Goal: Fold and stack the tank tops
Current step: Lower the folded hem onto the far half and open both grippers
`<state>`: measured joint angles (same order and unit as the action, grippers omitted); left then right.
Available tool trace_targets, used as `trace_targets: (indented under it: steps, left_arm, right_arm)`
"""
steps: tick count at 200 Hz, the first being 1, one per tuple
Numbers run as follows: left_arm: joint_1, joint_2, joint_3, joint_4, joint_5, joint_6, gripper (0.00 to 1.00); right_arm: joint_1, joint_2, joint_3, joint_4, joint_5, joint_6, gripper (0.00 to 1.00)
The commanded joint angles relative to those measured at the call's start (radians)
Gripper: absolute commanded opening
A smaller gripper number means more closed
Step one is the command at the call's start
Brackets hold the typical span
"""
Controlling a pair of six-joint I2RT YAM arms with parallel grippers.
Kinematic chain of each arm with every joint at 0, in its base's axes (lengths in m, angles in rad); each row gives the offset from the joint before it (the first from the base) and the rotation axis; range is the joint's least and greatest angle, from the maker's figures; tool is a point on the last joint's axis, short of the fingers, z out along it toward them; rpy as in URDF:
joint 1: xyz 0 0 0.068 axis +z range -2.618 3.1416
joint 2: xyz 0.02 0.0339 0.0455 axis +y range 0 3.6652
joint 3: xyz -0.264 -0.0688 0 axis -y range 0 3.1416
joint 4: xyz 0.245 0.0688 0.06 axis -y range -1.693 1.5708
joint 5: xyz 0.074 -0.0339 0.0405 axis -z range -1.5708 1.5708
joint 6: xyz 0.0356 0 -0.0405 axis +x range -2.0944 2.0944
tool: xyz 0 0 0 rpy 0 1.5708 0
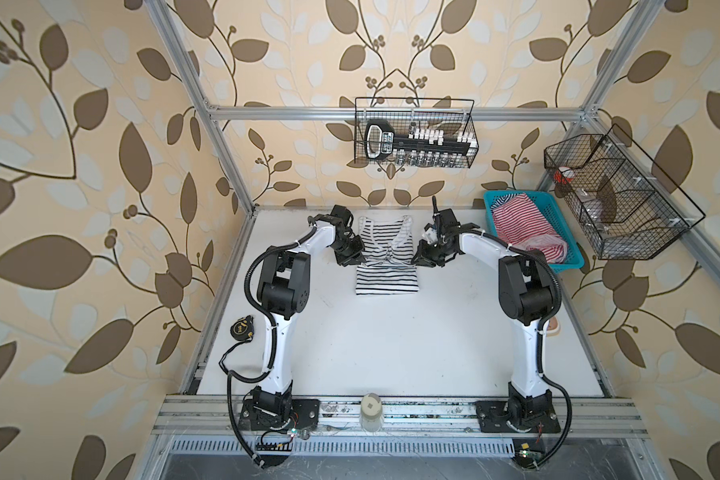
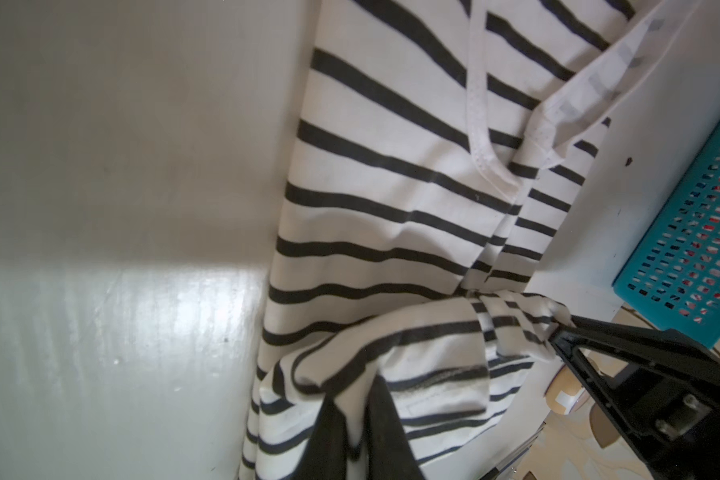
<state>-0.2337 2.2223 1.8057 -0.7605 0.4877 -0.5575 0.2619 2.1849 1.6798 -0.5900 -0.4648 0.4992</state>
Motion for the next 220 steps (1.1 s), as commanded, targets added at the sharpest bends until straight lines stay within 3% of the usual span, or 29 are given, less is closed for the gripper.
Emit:
trace_targets:
  steps: [1,21,71,175,220]
  left_arm:
    - [0.017,-0.003,0.043,-0.008,0.023,-0.014,0.22]
    - [0.022,-0.004,0.044,0.001,0.031,-0.025,0.29]
    - [0.029,-0.004,0.05,0.06,0.086,-0.072,0.35]
    - [0.104,0.092,0.072,0.269,0.187,-0.317,0.37]
    - [0.119,0.022,0.009,0.274,0.16,-0.312,0.38]
  right_arm:
    - [-0.009,0.025,0.044,-0.004,-0.018,-0.004,0.28]
    - [-0.016,0.027,0.055,0.007,-0.025,0.008,0.32]
    - [-0.021,0.036,0.075,0.028,-0.044,0.033,0.35]
    - [-0.105,0.086,0.111,0.206,-0.13,0.204,0.36]
    - [-0.105,-0.011,0.003,0.203,-0.118,0.154,0.33]
